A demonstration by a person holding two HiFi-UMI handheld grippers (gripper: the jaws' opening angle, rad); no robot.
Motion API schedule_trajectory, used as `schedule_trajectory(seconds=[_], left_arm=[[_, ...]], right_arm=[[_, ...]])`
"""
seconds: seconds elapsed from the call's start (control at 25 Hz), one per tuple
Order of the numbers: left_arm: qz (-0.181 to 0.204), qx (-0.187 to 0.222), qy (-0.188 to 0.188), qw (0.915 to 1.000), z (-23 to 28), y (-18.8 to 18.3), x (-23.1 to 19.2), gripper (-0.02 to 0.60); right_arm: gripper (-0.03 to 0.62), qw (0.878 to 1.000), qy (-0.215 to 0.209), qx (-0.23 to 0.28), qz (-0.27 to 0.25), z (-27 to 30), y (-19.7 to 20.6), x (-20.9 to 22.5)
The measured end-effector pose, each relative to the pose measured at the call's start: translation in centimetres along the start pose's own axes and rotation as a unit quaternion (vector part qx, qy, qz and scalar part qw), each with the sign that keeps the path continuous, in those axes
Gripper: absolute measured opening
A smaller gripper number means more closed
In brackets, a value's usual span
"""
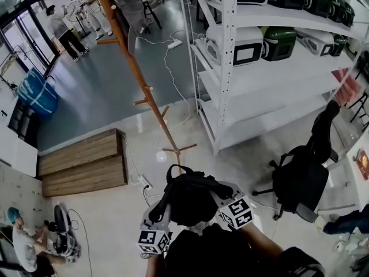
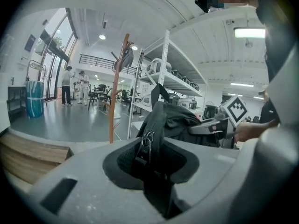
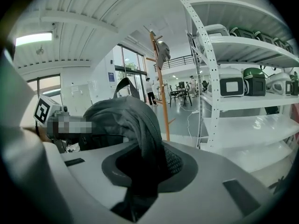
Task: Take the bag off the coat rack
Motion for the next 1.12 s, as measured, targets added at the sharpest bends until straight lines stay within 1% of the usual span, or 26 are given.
schedule_trajectory(seconds=[0.24,0.56,0.88,1.12], left_arm=[[0.000,-0.001,0.011,0.9999,-1.5,1.1,-0.8,0.094],[-0.001,0.002,0.023,0.9997,-3.2,2.1,-3.2,0.094],[0.007,0.006,0.048,0.9988,-3.7,2.4,-4.6,0.094],[0.010,0.003,0.053,0.9986,-4.1,2.6,-5.4,0.094]], right_arm=[[0.081,1.000,0.004,-0.008,0.003,-0.3,0.8,-2.1],[0.081,1.000,0.020,-0.012,0.011,0.4,1.1,-5.3],[0.083,0.999,0.039,-0.010,0.018,0.7,1.4,-7.0],[0.083,0.999,0.045,-0.011,0.024,1.1,1.6,-7.9]])
Point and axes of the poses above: the fingertips, and each gripper's own axes: z forward along the fingers, x to its right, y out of its underside, the point moved 7 cm from there along -z, backward along the fingers, and after that the axes turned 4 degrees about -x, right-handed, at the moved point
